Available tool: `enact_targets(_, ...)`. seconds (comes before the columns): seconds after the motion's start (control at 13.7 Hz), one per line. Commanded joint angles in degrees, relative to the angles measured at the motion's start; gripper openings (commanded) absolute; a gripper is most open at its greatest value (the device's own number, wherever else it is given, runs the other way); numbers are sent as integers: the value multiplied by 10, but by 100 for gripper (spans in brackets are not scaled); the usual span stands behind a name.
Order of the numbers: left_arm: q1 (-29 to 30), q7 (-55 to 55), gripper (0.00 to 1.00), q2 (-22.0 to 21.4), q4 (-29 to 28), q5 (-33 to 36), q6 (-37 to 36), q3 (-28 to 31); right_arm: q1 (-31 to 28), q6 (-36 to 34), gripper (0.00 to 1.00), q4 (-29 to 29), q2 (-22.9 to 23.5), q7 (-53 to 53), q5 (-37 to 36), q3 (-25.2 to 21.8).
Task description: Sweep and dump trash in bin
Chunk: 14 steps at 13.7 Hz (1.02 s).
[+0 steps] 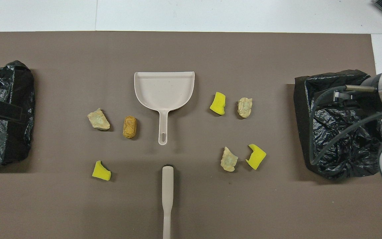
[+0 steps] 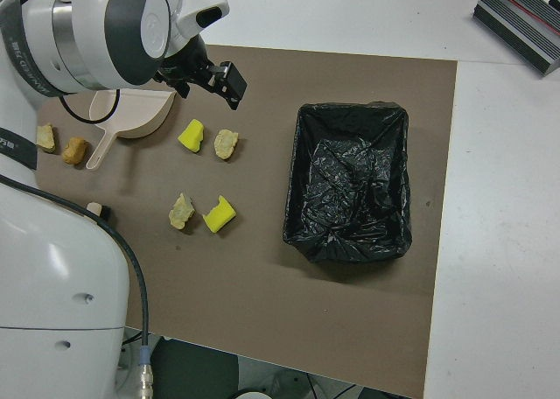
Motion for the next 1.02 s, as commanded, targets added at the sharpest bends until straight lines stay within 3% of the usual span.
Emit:
enact_targets(0.0, 0, 7, 100, 7, 18, 7, -16, -3, -23, -8, 100, 13, 7, -18, 15, 5)
enact_targets(0.44, -1, 24, 100, 3, 4, -13, -14, -7, -48, -8, 100, 13, 7, -17, 15, 5)
enact_targets(0.95, -8, 108, 100, -4, -61, -130, -9, -6, -48, -8, 100, 13, 7, -17, 15, 5)
